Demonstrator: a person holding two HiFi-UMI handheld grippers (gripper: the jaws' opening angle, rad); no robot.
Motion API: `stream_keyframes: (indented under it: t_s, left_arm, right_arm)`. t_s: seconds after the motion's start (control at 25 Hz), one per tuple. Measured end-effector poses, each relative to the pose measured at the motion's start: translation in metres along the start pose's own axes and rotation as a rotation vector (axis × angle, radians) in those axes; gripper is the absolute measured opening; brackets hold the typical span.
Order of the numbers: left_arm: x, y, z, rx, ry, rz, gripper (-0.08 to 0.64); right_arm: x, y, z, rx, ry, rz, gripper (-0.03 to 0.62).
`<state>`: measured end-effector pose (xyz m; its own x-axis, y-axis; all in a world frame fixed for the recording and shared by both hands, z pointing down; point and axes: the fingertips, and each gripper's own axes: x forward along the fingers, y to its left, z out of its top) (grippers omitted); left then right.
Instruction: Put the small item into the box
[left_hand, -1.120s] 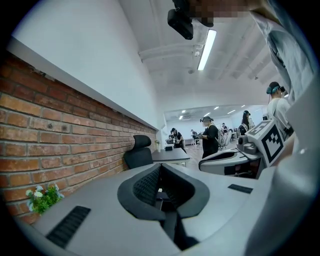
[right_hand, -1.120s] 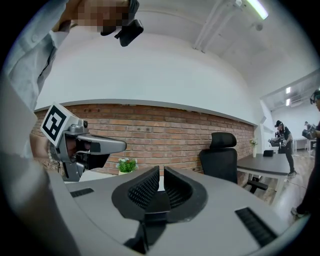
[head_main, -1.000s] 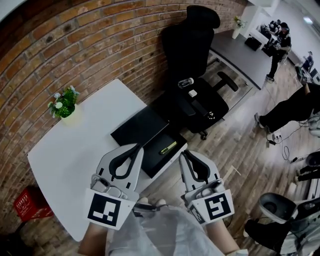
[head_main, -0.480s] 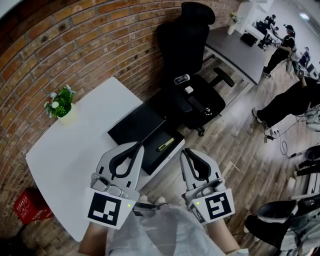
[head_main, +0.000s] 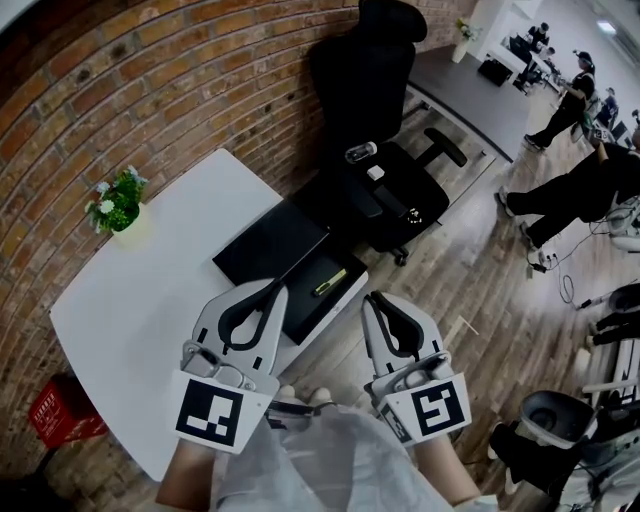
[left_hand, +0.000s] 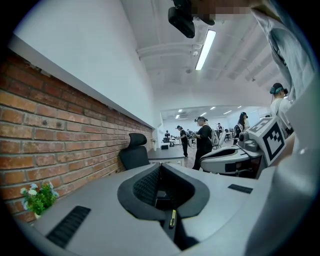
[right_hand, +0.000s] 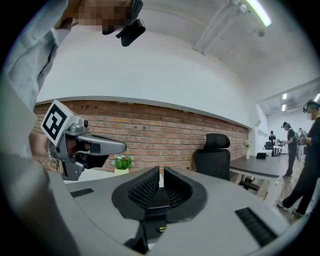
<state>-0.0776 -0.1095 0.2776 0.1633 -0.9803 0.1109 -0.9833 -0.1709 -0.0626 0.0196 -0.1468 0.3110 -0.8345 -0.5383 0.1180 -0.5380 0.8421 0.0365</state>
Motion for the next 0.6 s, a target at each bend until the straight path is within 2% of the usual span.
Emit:
stream_keyframes:
  t_s: [0.6]
  left_arm:
    - [0.0012, -0.0008, -0.0062, -0.005, 0.007, -0.007, 0.020]
  right_arm:
    - [-0.0019, 0.0006, -0.0072, 0.001, 0.014, -0.004, 0.057]
